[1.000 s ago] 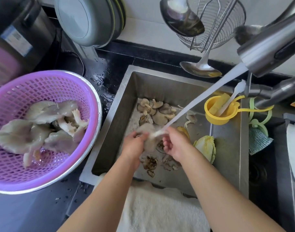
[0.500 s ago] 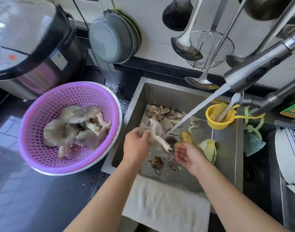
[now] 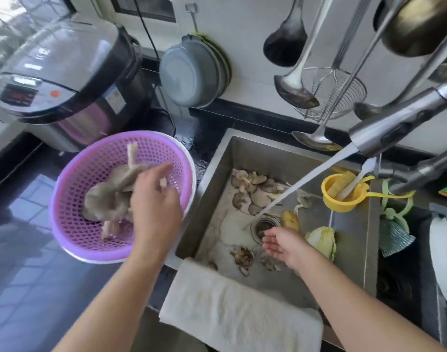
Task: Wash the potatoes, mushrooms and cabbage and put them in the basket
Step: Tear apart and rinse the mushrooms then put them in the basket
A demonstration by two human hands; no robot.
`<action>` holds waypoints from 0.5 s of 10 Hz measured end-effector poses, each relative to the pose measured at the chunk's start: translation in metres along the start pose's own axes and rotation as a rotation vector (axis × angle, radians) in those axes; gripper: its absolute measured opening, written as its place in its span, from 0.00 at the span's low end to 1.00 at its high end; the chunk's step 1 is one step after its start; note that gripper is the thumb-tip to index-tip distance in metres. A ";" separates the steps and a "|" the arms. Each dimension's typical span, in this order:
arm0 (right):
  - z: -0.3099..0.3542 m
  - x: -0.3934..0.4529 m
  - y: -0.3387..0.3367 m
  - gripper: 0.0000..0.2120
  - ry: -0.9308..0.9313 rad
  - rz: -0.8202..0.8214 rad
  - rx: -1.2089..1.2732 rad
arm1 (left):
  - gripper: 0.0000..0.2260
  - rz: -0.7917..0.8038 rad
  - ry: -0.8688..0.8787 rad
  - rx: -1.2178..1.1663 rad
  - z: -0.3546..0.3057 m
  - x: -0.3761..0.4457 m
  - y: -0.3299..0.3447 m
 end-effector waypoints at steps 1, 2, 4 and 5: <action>0.011 0.023 -0.017 0.08 -0.098 -0.036 -0.079 | 0.17 0.300 0.026 -0.100 -0.008 -0.030 0.084; 0.033 0.052 -0.027 0.09 -0.312 -0.127 -0.325 | 0.17 0.682 -0.295 -0.032 0.045 -0.043 0.194; 0.106 0.103 -0.006 0.19 -0.688 -0.237 -0.991 | 0.07 0.747 -0.724 -0.075 0.153 -0.030 0.281; 0.111 0.167 0.014 0.45 -0.672 -0.174 -1.363 | 0.15 0.719 -0.668 -0.027 0.171 -0.021 0.290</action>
Point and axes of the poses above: each hand's wrist, its own x-axis towards the middle knuckle, its own y-axis out of the palm, z = x × y, the point moved 7 cm from there along x, towards the middle knuckle, and after that the axes turned 2 degrees about -y, right-handed, at the moved point
